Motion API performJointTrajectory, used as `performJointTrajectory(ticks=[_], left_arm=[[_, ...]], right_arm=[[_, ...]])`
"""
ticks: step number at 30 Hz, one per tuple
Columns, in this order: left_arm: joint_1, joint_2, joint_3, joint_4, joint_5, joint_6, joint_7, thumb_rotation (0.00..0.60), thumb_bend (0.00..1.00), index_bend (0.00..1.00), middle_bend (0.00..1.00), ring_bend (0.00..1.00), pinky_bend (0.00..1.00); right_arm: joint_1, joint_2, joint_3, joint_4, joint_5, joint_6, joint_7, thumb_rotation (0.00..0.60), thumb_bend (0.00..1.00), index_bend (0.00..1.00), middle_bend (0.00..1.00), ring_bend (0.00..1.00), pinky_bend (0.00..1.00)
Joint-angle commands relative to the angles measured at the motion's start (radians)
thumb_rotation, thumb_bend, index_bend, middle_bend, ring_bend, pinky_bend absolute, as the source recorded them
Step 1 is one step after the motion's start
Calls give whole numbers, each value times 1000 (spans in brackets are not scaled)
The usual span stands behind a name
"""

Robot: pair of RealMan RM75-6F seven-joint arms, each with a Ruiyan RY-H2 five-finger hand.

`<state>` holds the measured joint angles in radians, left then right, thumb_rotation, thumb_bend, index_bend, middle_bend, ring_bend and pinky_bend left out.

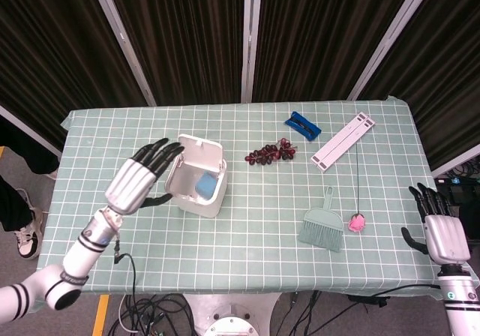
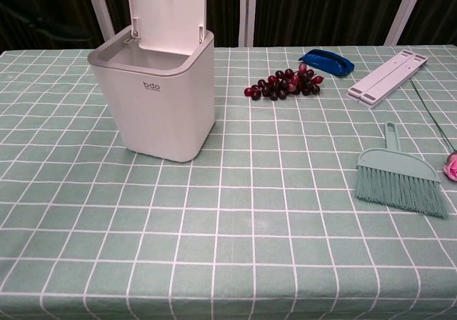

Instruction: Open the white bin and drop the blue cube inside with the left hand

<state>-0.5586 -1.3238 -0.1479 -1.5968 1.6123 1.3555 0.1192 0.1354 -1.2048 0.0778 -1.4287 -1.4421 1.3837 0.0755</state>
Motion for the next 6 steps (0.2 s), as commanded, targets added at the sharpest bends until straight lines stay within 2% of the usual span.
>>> performJointTrajectory(ticks=[1, 3, 6], left_arm=[[173, 79, 125, -35, -78, 88, 36, 600, 74, 99, 128, 74, 238], [238, 80, 164, -5, -102, 121, 36, 600, 73, 100, 128, 74, 231], [302, 65, 189, 38, -129, 154, 3, 600, 73, 99, 128, 74, 225]], right_arm=[[1, 1, -1, -2, 0, -3, -2, 600, 247, 0, 0, 0, 0], [2, -1, -1, -7, -2, -2, -7, 600, 247, 0, 0, 0, 0], [5, -6, -3, -14, -7, -4, -19, 600, 247, 0, 0, 0, 0]])
